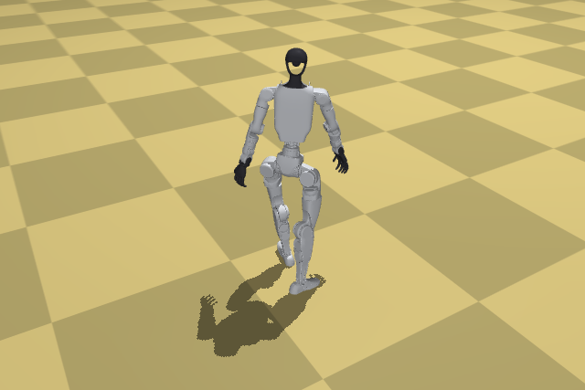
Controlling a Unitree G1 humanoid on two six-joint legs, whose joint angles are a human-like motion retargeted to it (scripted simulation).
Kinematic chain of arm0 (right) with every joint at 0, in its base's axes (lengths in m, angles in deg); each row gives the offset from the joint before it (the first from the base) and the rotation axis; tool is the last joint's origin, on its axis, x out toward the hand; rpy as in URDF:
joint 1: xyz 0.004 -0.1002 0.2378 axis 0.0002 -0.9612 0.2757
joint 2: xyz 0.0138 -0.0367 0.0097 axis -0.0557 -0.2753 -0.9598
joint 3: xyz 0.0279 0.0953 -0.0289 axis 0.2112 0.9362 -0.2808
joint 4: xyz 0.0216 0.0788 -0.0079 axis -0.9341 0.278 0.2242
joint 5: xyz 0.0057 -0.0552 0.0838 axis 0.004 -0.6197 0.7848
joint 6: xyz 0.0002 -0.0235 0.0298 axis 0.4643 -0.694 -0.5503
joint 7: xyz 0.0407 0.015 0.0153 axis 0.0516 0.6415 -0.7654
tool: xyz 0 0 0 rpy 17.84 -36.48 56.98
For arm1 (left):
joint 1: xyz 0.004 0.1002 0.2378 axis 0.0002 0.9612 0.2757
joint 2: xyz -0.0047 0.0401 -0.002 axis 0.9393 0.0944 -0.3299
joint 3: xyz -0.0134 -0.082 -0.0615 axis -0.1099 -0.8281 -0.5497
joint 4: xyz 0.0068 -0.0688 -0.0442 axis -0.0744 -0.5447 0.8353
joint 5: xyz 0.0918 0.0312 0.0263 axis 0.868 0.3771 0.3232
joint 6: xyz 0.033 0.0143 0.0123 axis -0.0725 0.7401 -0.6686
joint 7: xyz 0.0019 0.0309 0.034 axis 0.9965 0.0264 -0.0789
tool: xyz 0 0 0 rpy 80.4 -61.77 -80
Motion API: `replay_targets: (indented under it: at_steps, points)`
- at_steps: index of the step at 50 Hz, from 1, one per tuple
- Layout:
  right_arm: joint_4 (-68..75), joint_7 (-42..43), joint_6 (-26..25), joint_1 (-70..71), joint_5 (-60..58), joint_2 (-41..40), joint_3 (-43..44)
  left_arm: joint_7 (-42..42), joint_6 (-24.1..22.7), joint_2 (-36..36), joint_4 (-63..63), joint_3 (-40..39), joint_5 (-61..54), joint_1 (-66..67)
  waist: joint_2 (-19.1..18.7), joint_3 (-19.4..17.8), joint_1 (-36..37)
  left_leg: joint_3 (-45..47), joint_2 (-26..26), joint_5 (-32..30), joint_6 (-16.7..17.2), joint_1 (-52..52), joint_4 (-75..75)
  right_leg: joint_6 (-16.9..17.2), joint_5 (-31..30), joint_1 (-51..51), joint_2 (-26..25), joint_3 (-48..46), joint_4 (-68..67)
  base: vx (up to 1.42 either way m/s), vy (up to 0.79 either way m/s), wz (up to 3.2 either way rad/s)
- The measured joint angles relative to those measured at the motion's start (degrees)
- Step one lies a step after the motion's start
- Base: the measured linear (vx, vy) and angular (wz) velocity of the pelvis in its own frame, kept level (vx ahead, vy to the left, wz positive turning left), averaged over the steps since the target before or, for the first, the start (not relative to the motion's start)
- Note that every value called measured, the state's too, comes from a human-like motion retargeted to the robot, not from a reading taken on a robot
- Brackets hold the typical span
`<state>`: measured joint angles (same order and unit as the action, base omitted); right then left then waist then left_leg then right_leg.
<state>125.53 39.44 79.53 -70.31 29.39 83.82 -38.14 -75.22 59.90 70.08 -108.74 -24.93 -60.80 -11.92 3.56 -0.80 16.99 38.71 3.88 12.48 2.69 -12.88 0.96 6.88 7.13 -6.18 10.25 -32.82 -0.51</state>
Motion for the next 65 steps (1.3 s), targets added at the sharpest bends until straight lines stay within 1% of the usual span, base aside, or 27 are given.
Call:
replay_targets:
  at_steps: [2,3,5,8,10,12,13,15,17,18,20,22,25,27,30,32,35,38,40,44,46,49,51,53,56,59,65]
  points:
    - [-0.9,0.1,0.6,0.2,0.3,0.1,2.1,0.2,0.9,-0.8,-1.4,-2.3,2.6,0.0,-1.8,-0.7,-0.2,2.5,-0.4,-0.9,2.3,1.7,3.2,-1.6,-0.3,-4.0,-3.1,-3.3,0.1,0.43,-0.05,1.71]
    - [-1.2,0.1,0.8,0.3,0.6,0.0,2.8,0.6,1.3,-1.0,-1.8,-3.0,3.3,0.0,-2.3,-0.9,-0.5,2.3,-0.5,-1.1,2.4,2.4,3.8,-2.5,-0.8,-5.6,-4.1,-5.0,-0.3,0.45,-0.03,1.81]
    - [-1.3,-0.2,1.1,0.2,0.8,-0.4,3.6,1.8,2.4,-1.2,-2.3,-3.8,4.2,-0.2,-3.0,-1.1,-1.1,-0.8,-0.8,-0.7,1.4,4.2,4.0,-4.8,-2.8,-8.0,-5.5,-8.4,-2.8,0.49,-0.03,1.86]
    - [-1.4,-1.2,1.6,-0.6,0.0,-1.8,4.2,4.9,3.6,-0.6,-1.6,-3.9,5.7,-0.5,-4.1,-1.2,-1.8,-8.8,-3.0,0.6,-0.1,8.4,4.0,-9.8,-7.8,-8.5,-5.4,-11.5,-14.1,0.55,-0.06,1.83]
    - [-1.5,-3.3,4.4,-0.8,1.0,-3.2,4.1,6.6,1.8,0.8,-0.6,-2.2,7.6,-1.5,-3.5,-0.6,-1.6,-13.3,-4.5,1.6,0.0,9.9,4.0,-10.9,-10.9,-3.9,-3.3,-8.9,-27.4,0.56,-0.13,1.70]
    - [-1.7,-5.4,6.8,-0.8,2.1,-4.6,2.9,5.2,-0.1,2.3,1.0,0.0,6.5,-3.0,-1.8,0.3,-2.3,-17.6,-4.7,2.5,0.0,9.8,3.3,-9.1,-13.4,3.6,-2.4,-1.8,-38.7,0.52,-0.17,1.87]
    - [-1.9,-5.7,6.6,-0.8,1.9,-5.2,2.2,4.3,-0.1,2.9,2.0,0.8,6.3,-3.8,-0.9,0.8,-2.9,-19.7,-4.7,2.9,0.1,9.6,2.8,-7.4,-13.9,7.4,-2.9,2.3,-43.0,0.49,-0.19,2.05]
    - [-2.8,-5.9,6.4,-1.0,0.9,-6.3,0.9,2.5,-0.2,4.0,4.4,2.5,5.7,-5.3,0.4,1.5,-4.5,-24.3,-4.8,3.6,0.4,9.2,1.9,-4.0,-13.1,14.0,-4.4,9.1,-49.1,0.47,-0.19,2.13]
    - [-3.9,-5.9,6.4,-1.2,-0.3,-6.8,-0.4,1.6,-0.7,4.8,6.9,4.4,5.3,-6.6,0.6,1.6,-6.2,-28.6,-5.2,4.1,0.9,9.7,1.2,-2.8,-10.6,17.6,-4.2,11.6,-51.6,0.44,-0.16,2.08]
    - [-4.5,-6.0,6.5,-1.1,-0.9,-6.9,-1.0,1.3,-1.0,5.2,8.2,5.4,5.1,-7.5,0.6,1.5,-7.1,-30.6,-5.4,4.4,1.1,10.0,1.0,-3.0,-9.2,18.9,-3.2,11.5,-52.1,0.41,-0.15,1.96]
    - [-5.6,-6.1,6.7,-0.5,-1.7,-6.8,-2.0,1.4,-1.5,5.7,10.5,7.4,4.9,-9.4,0.5,1.0,-8.7,-34.3,-5.6,4.7,1.5,10.7,0.6,-4.2,-6.2,20.8,-0.5,10.5,-51.4,0.38,-0.16,1.81]
    - [-6.4,-6.0,6.9,0.3,-2.1,-6.5,-2.8,1.7,-2.0,6.2,12.2,9.4,4.9,-11.2,0.3,0.5,-10.3,-37.4,-5.9,4.9,1.7,11.3,0.5,-4.9,-3.5,22.2,1.4,9.7,-47.8,0.34,-0.19,1.60]
    - [-7.5,-5.4,7.0,1.2,-2.1,-6.3,-3.8,2.5,-2.5,6.7,13.9,12.1,5.6,-13.2,0.4,0.1,-12.3,-41.2,-6.1,5.0,1.7,12.3,0.6,-4.1,-0.6,23.8,2.0,11.0,-37.2,0.30,-0.23,1.28]
    - [-8.0,-4.8,7.2,1.7,-1.6,-6.2,-4.5,3.2,-2.8,7.0,14.2,13.5,6.6,-14.1,0.9,-0.1,-13.3,-42.7,-5.6,5.2,1.5,13.1,0.7,-2.7,-0.3,24.0,1.9,12.6,-26.8,0.27,-0.26,0.88]
    - [-8.5,-3.7,7.6,2.1,-1.0,-5.9,-5.6,4.5,-3.3,7.2,13.8,15.1,8.2,-15.1,2.3,-0.4,-14.2,-44.0,-4.0,5.7,1.3,14.8,0.6,-0.5,-2.5,22.5,3.1,12.1,-9.7,0.27,-0.28,0.51]
    - [-8.4,-3.2,7.7,2.8,-0.8,-5.7,-5.9,5.2,-3.7,7.5,12.5,15.4,9.7,-16.3,3.1,-1.0,-14.4,-44.0,-3.1,6.4,0.9,16.6,0.4,1.4,-6.0,20.8,3.5,8.9,-0.9,0.30,-0.28,0.07]
    - [-7.8,-3.4,7.6,3.1,-0.8,-5.9,-5.7,6.0,-4.0,7.7,9.9,15.3,12.7,-17.8,3.9,-1.4,-14.3,-43.1,-2.3,7.6,-0.4,19.1,-0.5,3.8,-11.5,18.7,3.0,4.7,5.5,0.34,-0.28,-0.34]
    - [-6.9,-3.8,7.2,2.2,-0.5,-6.2,-4.7,6.2,-3.6,7.8,7.2,14.7,15.2,-18.4,4.8,-0.6,-14.5,-41.7,-1.4,8.1,-2.0,21.0,-2.7,4.0,-12.9,17.0,2.9,5.8,5.5,0.39,-0.29,-0.61]
    - [-6.2,-3.8,6.8,0.9,-0.2,-6.4,-3.9,6.0,-3.0,7.8,5.9,14.2,16.3,-18.0,5.4,0.2,-14.9,-40.9,-0.8,7.4,-2.6,22.0,-5.1,3.9,-11.2,15.4,2.9,7.9,4.6,0.43,-0.30,-0.75]
    - [-5.6,-4.3,5.6,-2.9,1.3,-5.9,-1.9,6.0,-1.2,7.5,4.1,13.5,18.4,-16.0,6.7,2.2,-16.7,-38.8,0.8,3.2,-3.3,21.8,-13.9,4.4,-5.4,12.9,4.0,12.4,1.1,0.43,-0.29,-0.87]
    - [-5.6,-4.6,4.9,-4.8,2.7,-5.2,-0.9,6.6,-0.3,7.3,3.5,13.3,19.7,-15.1,7.5,3.5,-18.0,-36.6,1.5,1.9,-3.8,19.9,-20.1,4.9,-4.2,11.7,4.6,14.5,0.9,0.38,-0.26,-0.90]
    - [-5.8,-4.9,4.4,-7.4,5.1,-3.7,0.9,7.6,0.4,6.8,2.8,13.2,21.5,-14.7,7.9,5.5,-19.8,-32.3,1.4,2.9,-4.4,16.9,-25.9,5.9,-3.7,10.8,4.7,17.8,1.2,0.32,-0.21,-0.97]
    - [-6.0,-5.0,4.3,-8.8,6.6,-2.5,2.3,8.1,0.3,6.4,2.2,13.2,22.5,-15.2,7.5,6.6,-20.7,-30.6,1.1,3.9,-4.2,16.2,-25.0,6.8,-3.6,10.6,4.1,20.3,1.3,0.28,-0.16,-1.11]
    - [-6.3,-4.9,4.3,-10.0,8.1,-1.4,3.8,8.4,0.1,5.9,1.7,13.3,23.1,-16.0,6.7,7.3,-21.4,-31.2,1.1,3.7,-3.4,16.5,-21.1,7.7,-3.4,10.5,2.9,23.0,1.2,0.25,-0.13,-1.22]
    - [-6.7,-4.6,4.4,-11.8,10.2,-0.1,5.7,8.2,-0.2,5.3,1.3,13.8,23.4,-17.5,5.0,8.1,-22.6,-34.7,0.7,1.3,-2.2,17.5,-15.6,8.1,-3.4,10.5,0.1,27.1,0.6,0.23,-0.13,-1.25]
    - [-7.3,-4.3,4.2,-13.2,12.0,0.9,7.4,7.9,0.1,5.0,1.8,14.3,23.5,-18.9,3.7,8.6,-24.3,-36.3,0.0,-1.4,-2.0,18.6,-14.5,8.1,-3.9,10.5,-2.3,31.4,-0.1,0.19,-0.13,-1.25]
    - [-8.6,-4.6,3.4,-15.8,14.5,1.3,10.5,8.7,0.7,5.6,4.4,15.4,24.1,-20.4,2.2,9.2,-27.8,-30.7,-1.8,-6.5,-1.5,21.2,-16.9,8.1,-5.4,9.9,-6.4,41.2,-0.5,0.16,-0.14,-1.49]
